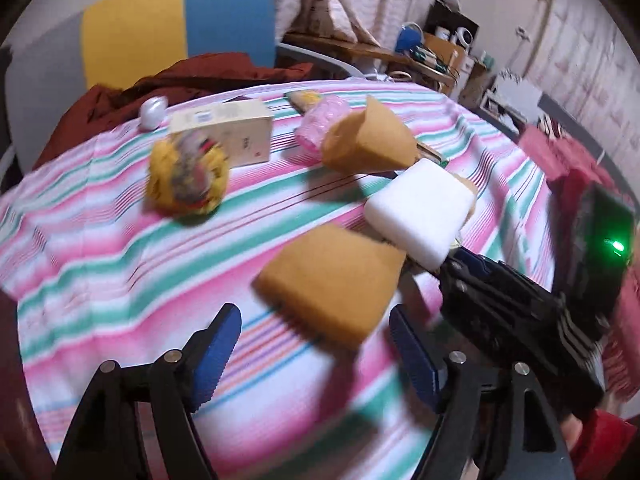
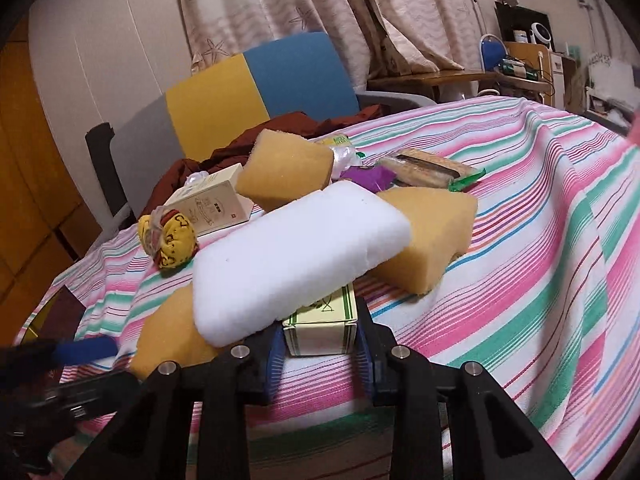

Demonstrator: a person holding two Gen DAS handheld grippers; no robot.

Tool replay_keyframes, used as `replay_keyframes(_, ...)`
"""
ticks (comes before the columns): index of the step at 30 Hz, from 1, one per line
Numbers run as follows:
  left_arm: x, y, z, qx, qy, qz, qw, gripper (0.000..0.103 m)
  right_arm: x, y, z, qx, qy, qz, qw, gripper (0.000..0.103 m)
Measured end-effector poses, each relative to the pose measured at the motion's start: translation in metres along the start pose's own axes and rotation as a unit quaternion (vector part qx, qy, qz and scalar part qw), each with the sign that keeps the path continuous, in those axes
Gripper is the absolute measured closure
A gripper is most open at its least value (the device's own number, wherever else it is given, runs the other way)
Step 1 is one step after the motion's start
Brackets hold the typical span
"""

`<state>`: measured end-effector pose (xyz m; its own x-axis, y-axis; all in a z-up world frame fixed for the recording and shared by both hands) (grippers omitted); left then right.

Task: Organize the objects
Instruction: 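Grasp a yellow sponge with the left gripper while the right gripper lifts the box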

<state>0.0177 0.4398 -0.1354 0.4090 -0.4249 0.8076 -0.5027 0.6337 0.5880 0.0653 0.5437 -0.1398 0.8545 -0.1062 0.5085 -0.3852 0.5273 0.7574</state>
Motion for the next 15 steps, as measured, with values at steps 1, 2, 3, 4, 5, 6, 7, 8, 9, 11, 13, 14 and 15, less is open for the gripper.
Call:
replay_keyframes(1, -0.003, 0.003, -0.003, -0.001, -0.002, -0.003, 1.0000, 0.025, 0.000, 0.001, 0.000, 0.002, -0.001, -0.001, 1.000, 0.071)
replay_keyframes(2, -0.006, 0.006, -0.004, 0.000, -0.003, -0.008, 1.0000, 0.025, 0.000, 0.001, 0.000, 0.005, -0.003, -0.001, 1.000, 0.071)
replay_keyframes(3, -0.007, 0.009, -0.005, -0.002, -0.005, -0.012, 0.9999, 0.025, -0.001, 0.001, 0.001, 0.007, -0.005, -0.001, 1.000, 0.071)
replay_keyframes(4, -0.011, 0.010, -0.007, -0.011, -0.007, -0.019, 0.9997, 0.025, -0.001, 0.000, 0.001, 0.008, -0.005, -0.001, 1.000, 0.071)
replay_keyframes(5, -0.014, 0.009, -0.006, -0.020, -0.005, -0.021, 0.9996, 0.025, -0.001, 0.000, 0.000, 0.008, -0.005, -0.002, 1.000, 0.071)
replay_keyframes(6, -0.016, 0.010, -0.005, -0.022, -0.015, -0.026, 0.9993, 0.024, -0.001, 0.000, 0.000, 0.007, -0.004, -0.002, 1.000, 0.071)
replay_keyframes(7, -0.016, 0.010, -0.005, -0.022, -0.022, -0.029, 0.9991, 0.024, -0.001, 0.000, 0.000, 0.006, -0.004, -0.002, 1.000, 0.071)
replay_keyframes(8, -0.018, 0.009, -0.005, -0.023, -0.027, -0.030, 0.9989, 0.025, -0.001, -0.001, 0.000, 0.006, -0.003, -0.003, 1.000, 0.071)
replay_keyframes(9, -0.018, 0.008, -0.005, -0.023, -0.031, -0.033, 0.9987, 0.025, -0.001, -0.001, 0.000, 0.007, -0.004, -0.003, 1.000, 0.071)
replay_keyframes(11, -0.015, 0.005, -0.005, -0.027, -0.035, -0.047, 0.9979, 0.030, -0.001, -0.001, 0.000, 0.008, -0.006, -0.004, 1.000, 0.071)
replay_keyframes(13, -0.012, 0.002, -0.006, -0.034, -0.033, -0.062, 0.9969, 0.033, -0.001, -0.001, 0.000, 0.008, -0.006, -0.004, 1.000, 0.071)
replay_keyframes(14, -0.011, 0.001, -0.006, -0.030, -0.036, -0.064, 0.9968, 0.035, -0.001, -0.001, 0.000, 0.008, -0.006, -0.004, 1.000, 0.071)
replay_keyframes(15, -0.009, 0.001, -0.005, -0.025, -0.038, -0.065, 0.9968, 0.035, -0.001, -0.001, 0.000, 0.009, -0.006, -0.004, 1.000, 0.071)
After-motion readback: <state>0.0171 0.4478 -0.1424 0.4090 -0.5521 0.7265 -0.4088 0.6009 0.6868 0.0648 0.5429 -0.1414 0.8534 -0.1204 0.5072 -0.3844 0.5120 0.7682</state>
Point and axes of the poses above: each gripper's, at about its wrist camera, not at the fingertips, and x roughly against the way its jaws point, z to its left, y to its top, the point moved 10 cm from there along -x, roughly the way its jaws point, and after that the axes turned 13 degrees about y, right-handed, at the moved point
